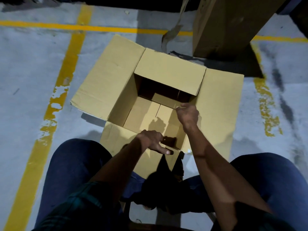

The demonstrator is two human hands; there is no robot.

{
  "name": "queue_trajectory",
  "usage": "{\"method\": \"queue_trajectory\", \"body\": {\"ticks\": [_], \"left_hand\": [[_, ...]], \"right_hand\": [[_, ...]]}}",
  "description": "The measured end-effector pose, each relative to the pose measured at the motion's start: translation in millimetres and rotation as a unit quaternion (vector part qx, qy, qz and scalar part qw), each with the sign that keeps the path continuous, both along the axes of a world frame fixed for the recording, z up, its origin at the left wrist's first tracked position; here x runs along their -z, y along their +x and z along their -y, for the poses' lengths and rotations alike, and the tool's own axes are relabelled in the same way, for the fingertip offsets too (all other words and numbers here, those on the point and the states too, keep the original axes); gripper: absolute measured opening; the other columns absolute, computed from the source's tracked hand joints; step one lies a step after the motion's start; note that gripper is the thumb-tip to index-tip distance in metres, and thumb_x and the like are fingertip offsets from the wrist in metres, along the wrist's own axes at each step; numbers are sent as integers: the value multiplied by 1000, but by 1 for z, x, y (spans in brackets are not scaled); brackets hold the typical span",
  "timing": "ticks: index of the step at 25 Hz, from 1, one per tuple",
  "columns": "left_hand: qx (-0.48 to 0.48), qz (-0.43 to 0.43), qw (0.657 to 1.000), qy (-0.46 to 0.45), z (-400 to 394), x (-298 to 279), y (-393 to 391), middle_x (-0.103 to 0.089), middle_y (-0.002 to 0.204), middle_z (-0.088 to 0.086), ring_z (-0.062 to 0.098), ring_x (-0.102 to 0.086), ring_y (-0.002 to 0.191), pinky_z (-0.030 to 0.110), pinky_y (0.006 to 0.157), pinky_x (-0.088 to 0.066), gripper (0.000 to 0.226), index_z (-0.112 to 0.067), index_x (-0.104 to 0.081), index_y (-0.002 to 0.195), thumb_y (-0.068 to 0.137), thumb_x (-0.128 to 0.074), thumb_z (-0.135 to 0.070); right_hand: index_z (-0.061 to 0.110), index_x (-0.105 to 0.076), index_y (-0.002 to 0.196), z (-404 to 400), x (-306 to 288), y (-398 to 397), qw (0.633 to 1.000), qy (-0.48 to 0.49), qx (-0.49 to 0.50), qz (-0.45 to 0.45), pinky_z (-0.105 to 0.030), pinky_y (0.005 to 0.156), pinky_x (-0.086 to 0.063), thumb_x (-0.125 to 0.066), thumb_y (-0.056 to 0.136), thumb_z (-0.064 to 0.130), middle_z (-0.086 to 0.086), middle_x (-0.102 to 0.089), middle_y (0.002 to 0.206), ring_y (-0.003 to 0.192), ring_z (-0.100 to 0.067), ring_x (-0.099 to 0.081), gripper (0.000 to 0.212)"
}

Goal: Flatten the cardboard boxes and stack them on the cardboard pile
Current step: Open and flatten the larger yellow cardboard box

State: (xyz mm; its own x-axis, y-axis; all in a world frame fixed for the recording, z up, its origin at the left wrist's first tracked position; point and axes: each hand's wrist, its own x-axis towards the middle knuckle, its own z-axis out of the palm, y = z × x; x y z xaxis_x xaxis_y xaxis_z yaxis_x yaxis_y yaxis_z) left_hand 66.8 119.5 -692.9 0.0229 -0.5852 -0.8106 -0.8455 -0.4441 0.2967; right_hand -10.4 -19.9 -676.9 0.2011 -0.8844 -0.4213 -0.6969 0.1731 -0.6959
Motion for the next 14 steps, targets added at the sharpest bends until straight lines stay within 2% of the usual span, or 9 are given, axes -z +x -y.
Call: {"method": "queue_trajectory", "body": {"ticks": [3, 6, 8, 10, 12, 14], "left_hand": [[35, 3, 999, -4, 31, -17, -14, -55, 137, 8, 30, -55, 121, 36, 90, -44, 80, -17, -46, 141, 84, -54, -72], [32, 3, 998, -62, 75, -31, -10, -52, 141, 9, 31, -54, 123, 40, 99, -46, 66, -17, -46, 143, 93, -54, -58], [10, 19, 995, -98, 104, -35, 7, -50, 145, 9, 30, -51, 128, 38, 101, -45, 63, -17, -46, 144, 96, -52, -55], [0, 39, 994, -99, 119, -31, 33, -49, 146, 9, 30, -49, 130, 36, 99, -43, 61, -15, -45, 145, 97, -51, -52], [-35, 48, 995, -85, 128, -18, 64, -52, 143, 10, 29, -52, 127, 37, 102, -44, 59, -14, -47, 143, 97, -53, -50], [-107, 47, 989, -87, 129, -1, 95, -60, 131, 12, 29, -61, 112, 37, 93, -50, 58, -14, -52, 139, 94, -57, -50]], "right_hand": [[15, -68, 122, 35, -2, 7, 994, 8, -96, -43, -36, 100, -51, -75, 85, 26, -9, -68, 124, 113, -26, -65, 39], [14, -67, 124, 80, -12, 24, 975, -18, -195, -101, -39, 98, -53, -73, 86, 28, -13, -68, 121, 111, -30, -65, 40], [16, -68, 121, 100, -14, 36, 970, -42, -215, -102, -38, 97, -53, -72, 87, 34, -12, -70, 117, 110, -29, -66, 38], [20, -70, 118, 108, -12, 40, 976, -64, -186, -95, -35, 94, -53, -70, 88, 36, -9, -71, 116, 109, -29, -65, 34], [19, -69, 119, 110, -2, 36, 990, -60, -89, -87, -34, 89, -52, -66, 88, 29, -7, -69, 117, 108, -31, -65, 33], [7, -64, 118, 109, 9, 32, 995, 55, 77, -16, -42, 76, -59, -64, 84, 21, -13, -68, 111, 93, -36, -70, 37]]}}
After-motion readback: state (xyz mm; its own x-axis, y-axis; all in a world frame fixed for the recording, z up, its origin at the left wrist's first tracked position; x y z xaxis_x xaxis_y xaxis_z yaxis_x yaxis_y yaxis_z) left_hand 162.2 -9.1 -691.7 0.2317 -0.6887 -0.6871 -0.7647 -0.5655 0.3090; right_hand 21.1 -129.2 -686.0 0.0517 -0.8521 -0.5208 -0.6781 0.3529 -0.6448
